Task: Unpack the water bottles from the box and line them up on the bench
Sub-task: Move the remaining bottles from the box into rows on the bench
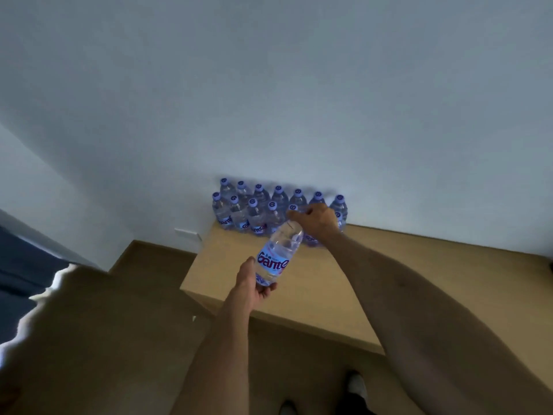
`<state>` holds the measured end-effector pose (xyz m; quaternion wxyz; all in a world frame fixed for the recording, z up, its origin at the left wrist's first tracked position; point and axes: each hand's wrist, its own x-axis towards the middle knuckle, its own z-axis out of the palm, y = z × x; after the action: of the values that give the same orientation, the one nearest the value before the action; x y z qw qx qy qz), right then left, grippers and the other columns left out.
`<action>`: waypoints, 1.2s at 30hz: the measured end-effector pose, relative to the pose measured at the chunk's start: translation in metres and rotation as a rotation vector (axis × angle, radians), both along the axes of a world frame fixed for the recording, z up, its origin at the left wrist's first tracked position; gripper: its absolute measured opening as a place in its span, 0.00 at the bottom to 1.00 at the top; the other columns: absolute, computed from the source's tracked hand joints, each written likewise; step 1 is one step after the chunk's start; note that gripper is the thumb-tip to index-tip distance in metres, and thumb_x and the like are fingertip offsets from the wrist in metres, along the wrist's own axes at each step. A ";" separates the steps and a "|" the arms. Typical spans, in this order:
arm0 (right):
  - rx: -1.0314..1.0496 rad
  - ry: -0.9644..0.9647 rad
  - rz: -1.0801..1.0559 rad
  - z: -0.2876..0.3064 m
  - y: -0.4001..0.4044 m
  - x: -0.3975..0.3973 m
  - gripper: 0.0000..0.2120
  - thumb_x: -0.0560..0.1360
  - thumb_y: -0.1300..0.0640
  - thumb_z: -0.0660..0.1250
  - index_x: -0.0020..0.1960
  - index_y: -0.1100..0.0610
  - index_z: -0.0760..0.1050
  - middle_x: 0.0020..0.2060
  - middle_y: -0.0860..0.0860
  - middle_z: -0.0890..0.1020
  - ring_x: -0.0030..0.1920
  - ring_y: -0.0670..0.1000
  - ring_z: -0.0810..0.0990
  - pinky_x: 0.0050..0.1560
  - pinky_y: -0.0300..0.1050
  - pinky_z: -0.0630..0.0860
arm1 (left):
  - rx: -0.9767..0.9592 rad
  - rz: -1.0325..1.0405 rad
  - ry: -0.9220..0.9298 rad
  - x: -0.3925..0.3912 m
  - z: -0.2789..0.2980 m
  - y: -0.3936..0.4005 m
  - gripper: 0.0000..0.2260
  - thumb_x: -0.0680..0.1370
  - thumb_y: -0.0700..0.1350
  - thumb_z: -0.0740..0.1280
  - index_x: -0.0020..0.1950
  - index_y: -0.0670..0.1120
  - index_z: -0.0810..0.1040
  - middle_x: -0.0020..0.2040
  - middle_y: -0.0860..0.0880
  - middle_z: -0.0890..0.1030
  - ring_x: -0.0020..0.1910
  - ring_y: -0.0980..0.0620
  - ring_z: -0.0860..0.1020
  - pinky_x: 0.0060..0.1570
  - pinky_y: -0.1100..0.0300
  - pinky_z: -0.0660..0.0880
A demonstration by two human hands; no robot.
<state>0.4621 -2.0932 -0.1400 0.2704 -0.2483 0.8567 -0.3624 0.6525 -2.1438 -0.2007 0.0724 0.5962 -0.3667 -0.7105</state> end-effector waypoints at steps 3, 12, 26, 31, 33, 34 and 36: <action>0.007 0.056 -0.047 0.004 0.041 -0.067 0.21 0.68 0.39 0.70 0.30 0.54 0.71 0.27 0.51 0.77 0.35 0.54 0.79 0.35 0.42 0.71 | 0.016 -0.067 0.013 -0.077 0.000 0.031 0.21 0.82 0.54 0.55 0.47 0.39 0.78 0.34 0.40 0.80 0.30 0.46 0.76 0.30 0.61 0.67; 0.143 0.072 -0.181 -0.004 0.182 -0.248 0.11 0.73 0.49 0.66 0.41 0.57 0.78 0.44 0.56 0.82 0.48 0.56 0.78 0.43 0.42 0.68 | 0.092 -0.236 0.052 -0.274 -0.014 0.164 0.17 0.82 0.50 0.56 0.51 0.38 0.76 0.39 0.38 0.79 0.32 0.44 0.76 0.31 0.60 0.67; 0.101 0.083 -0.237 -0.033 0.191 -0.295 0.14 0.73 0.51 0.68 0.45 0.64 0.79 0.43 0.57 0.81 0.44 0.57 0.79 0.40 0.44 0.72 | 0.170 -0.164 -0.056 -0.347 -0.052 0.168 0.19 0.81 0.52 0.56 0.60 0.37 0.75 0.49 0.36 0.81 0.41 0.43 0.79 0.34 0.57 0.73; 0.095 0.139 -0.128 -0.049 0.152 -0.280 0.12 0.73 0.54 0.69 0.44 0.64 0.79 0.43 0.58 0.81 0.45 0.57 0.78 0.44 0.46 0.73 | 0.205 -0.107 -0.051 -0.336 -0.072 0.143 0.16 0.79 0.43 0.57 0.64 0.37 0.72 0.49 0.38 0.79 0.42 0.43 0.79 0.35 0.58 0.73; 0.127 0.161 -0.061 -0.059 0.138 -0.272 0.12 0.73 0.54 0.69 0.46 0.64 0.80 0.45 0.58 0.80 0.46 0.56 0.78 0.45 0.46 0.72 | 0.226 -0.110 -0.057 -0.325 -0.083 0.131 0.15 0.80 0.43 0.59 0.63 0.36 0.73 0.50 0.37 0.80 0.43 0.42 0.80 0.36 0.57 0.74; 0.142 0.173 -0.035 -0.065 0.131 -0.268 0.12 0.74 0.54 0.69 0.47 0.64 0.80 0.46 0.58 0.80 0.46 0.56 0.78 0.45 0.46 0.72 | 0.239 -0.103 -0.060 -0.320 -0.089 0.125 0.15 0.80 0.44 0.59 0.62 0.36 0.72 0.51 0.36 0.80 0.43 0.42 0.80 0.38 0.57 0.75; 0.158 0.201 0.006 -0.079 0.119 -0.259 0.11 0.73 0.55 0.70 0.47 0.64 0.79 0.46 0.58 0.79 0.46 0.57 0.78 0.44 0.45 0.70 | 0.241 -0.083 -0.069 -0.311 -0.098 0.112 0.14 0.82 0.46 0.58 0.59 0.36 0.72 0.52 0.35 0.81 0.44 0.42 0.80 0.41 0.56 0.76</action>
<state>0.2029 -1.9746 -0.2186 0.2030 -0.2639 0.9046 -0.2661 0.3413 -2.0317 -0.2989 -0.0419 0.6090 -0.3052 -0.7309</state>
